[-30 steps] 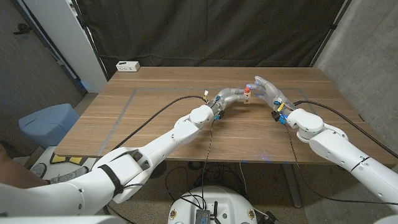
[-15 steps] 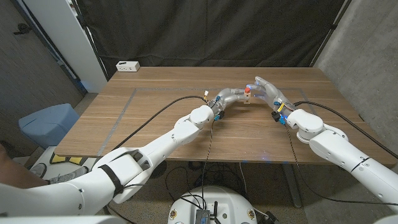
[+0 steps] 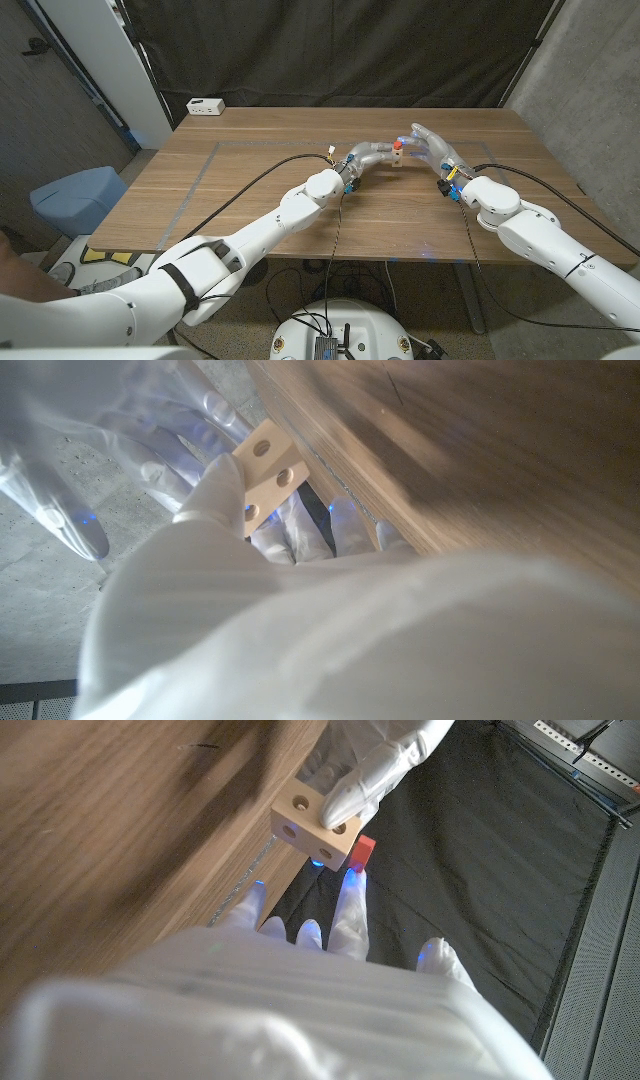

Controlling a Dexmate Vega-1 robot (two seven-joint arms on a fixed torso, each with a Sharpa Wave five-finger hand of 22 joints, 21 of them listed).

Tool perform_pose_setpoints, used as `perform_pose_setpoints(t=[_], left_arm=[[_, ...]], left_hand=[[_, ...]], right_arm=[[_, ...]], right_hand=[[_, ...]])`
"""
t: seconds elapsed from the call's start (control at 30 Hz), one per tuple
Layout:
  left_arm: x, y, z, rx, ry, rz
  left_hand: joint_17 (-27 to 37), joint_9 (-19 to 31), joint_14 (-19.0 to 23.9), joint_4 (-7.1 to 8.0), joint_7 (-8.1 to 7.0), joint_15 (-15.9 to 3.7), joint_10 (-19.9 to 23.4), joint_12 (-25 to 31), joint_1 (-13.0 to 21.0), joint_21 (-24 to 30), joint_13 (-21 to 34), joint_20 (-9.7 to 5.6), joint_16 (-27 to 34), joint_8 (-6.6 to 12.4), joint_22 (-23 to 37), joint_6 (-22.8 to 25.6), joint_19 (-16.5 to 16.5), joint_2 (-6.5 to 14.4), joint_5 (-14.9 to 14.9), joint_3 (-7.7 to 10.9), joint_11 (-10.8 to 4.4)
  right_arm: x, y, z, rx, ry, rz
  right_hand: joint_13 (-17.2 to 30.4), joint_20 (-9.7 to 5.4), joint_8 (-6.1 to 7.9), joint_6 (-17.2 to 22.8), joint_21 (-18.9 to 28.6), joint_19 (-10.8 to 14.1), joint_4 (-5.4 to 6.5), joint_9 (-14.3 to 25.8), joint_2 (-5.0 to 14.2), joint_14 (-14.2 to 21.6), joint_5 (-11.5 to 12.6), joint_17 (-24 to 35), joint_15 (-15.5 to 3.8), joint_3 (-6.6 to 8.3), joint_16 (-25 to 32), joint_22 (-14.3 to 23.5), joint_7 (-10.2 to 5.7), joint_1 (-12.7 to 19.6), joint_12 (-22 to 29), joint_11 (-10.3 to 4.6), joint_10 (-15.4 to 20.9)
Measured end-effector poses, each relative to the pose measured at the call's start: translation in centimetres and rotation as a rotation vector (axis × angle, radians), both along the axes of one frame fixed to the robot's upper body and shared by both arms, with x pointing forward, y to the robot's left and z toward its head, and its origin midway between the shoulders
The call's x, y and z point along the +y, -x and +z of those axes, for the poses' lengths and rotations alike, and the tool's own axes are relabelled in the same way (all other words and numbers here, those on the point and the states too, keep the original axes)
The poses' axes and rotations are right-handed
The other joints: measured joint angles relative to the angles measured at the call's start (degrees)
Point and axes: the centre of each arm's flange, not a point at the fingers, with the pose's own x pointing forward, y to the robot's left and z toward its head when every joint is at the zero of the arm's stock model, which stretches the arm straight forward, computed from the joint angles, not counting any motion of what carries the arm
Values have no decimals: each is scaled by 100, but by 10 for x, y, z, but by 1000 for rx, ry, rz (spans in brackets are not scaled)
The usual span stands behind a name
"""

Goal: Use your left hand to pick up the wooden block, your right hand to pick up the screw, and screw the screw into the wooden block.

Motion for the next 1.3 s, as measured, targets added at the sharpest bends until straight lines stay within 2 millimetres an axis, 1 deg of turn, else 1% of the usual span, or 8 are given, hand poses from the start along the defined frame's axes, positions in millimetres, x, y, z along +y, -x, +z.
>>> perform_pose_setpoints(t=[0.1, 0.33, 0.53, 0.73, 0.83, 1.0, 1.07, 1.3], left_arm=[[0, 0, 0, 0, 0, -1], [1, -1, 1, 1, 2, -1], [2, -3, 1, 2, 1, 0], [1, -4, 2, 3, 1, -2], [2, -5, 2, 5, 0, -1], [1, -6, 2, 7, 0, -1], [1, -6, 2, 7, 0, -3], [1, -8, 3, 11, 1, -1]], left_hand=[[0, 0, 0, 0, 0, 0, -1, 0, 0, 0, 0, 0, 0, 0, 0, 0, 0, 0, 0, 0, 0], [0, 0, 0, 0, 0, 0, -1, 0, 0, 0, 0, 0, 0, 1, 0, 0, 0, 0, -12, 0, -1], [0, -1, 0, 0, 0, 0, -2, 0, 0, 0, 0, 0, 0, 5, 0, 0, 0, 0, -18, 0, -1], [0, -1, 0, 0, 0, 0, -2, 0, 0, 0, 0, 0, 0, 22, 0, 0, 0, 0, -23, 0, -2], [0, -1, 0, 0, 0, 0, -2, 0, 0, 0, 0, 0, 0, 22, 0, 0, 0, 0, -23, 0, -2], [0, -2, 0, 0, 0, 0, -3, 0, 0, 0, -1, 0, 0, 22, 0, 0, 0, 0, 4, 0, -2], [0, -2, 0, 0, 0, 0, -3, 0, 0, 0, -4, 0, 0, 22, 0, 0, 0, 0, 4, 0, -3], [0, -4, 0, 0, 0, 0, -3, 0, 0, 0, -51, 0, 0, 20, 0, 0, 0, 0, 4, 0, -3]], right_arm=[[0, 0, 0, 0, -2, -3], [0, 1, 0, -1, -5, -10], [0, 1, 0, -4, -8, -17], [0, 1, 0, -6, -12, -22], [0, 1, 0, -7, -14, -24], [1, 1, 0, -8, -17, -25], [1, 1, 0, -8, -19, -24], [1, -1, 1, -10, -21, -25]], right_hand=[[0, -40, 40, 41, 41, 40, 0, 2, 0, 9, 0, 0, -9, 0, 12, 0, 20, 0, 0, -21, 20], [0, -39, 39, 175, 41, 83, -17, 33, 31, 63, 0, -28, -17, 17, 44, 0, 29, 31, 0, -31, 112], [0, -27, 86, 318, 41, 94, -17, 30, 31, 115, 0, -27, -46, 17, 44, 0, 52, 31, 19, -60, 203], [0, -40, 123, 533, 41, 164, -40, 25, 61, 165, 0, -54, -58, 40, 44, 0, 102, 61, 65, 1, 368], [0, -135, 128, 589, 41, 259, -58, 24, 61, 228, 0, -54, -77, 58, 44, 0, 137, 61, 66, 4, 434], [0, -372, 128, 676, 86, 389, -64, 25, 92, 290, 0, -54, -122, 64, 44, 0, 205, 92, 66, -1, 491], [0, -423, 128, 711, 86, 440, -64, 27, 92, 318, 0, -54, -110, 64, 44, 0, 193, 92, 66, 30, 522], [0, -503, 128, 784, 86, 520, -88, 30, 92, 380, 0, -54, -130, 88, 78, 0, 242, 92, 66, 5, 611]])
